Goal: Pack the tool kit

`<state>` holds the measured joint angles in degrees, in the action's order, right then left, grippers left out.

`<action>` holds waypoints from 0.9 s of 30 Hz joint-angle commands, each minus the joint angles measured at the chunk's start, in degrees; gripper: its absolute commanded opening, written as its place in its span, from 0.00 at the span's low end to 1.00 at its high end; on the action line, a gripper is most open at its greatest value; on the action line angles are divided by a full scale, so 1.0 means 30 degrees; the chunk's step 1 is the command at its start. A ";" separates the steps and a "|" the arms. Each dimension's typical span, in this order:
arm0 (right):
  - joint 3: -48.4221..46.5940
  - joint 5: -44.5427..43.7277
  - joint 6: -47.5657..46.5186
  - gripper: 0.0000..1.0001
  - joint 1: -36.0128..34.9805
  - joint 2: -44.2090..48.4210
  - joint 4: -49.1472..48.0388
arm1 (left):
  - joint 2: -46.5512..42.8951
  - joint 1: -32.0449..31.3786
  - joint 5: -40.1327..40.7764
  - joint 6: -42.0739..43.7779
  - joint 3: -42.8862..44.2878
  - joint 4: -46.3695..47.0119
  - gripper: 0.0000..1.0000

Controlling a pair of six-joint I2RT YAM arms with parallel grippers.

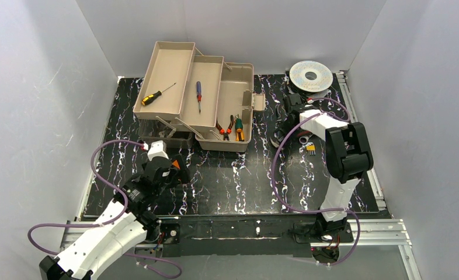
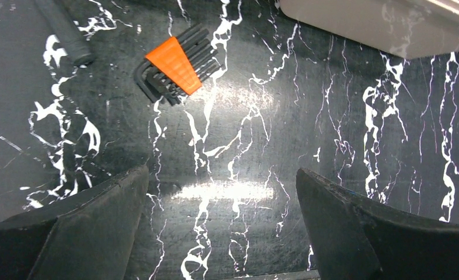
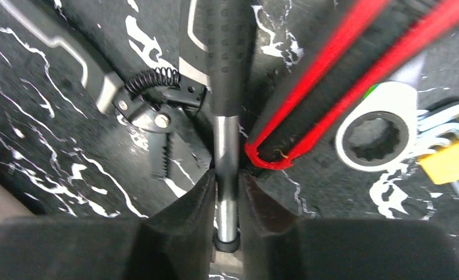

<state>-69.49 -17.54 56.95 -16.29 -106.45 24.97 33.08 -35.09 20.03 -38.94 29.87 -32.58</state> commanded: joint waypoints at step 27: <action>-0.3330 1.1684 -0.7333 0.01 -0.2645 0.4914 -0.5188 | -0.1773 -0.0022 -0.7500 0.3546 -0.5147 0.7556 0.98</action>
<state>-71.50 11.44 36.84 -20.45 -87.35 14.90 28.42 -35.09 -0.56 -29.56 15.03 -11.62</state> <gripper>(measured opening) 0.075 0.981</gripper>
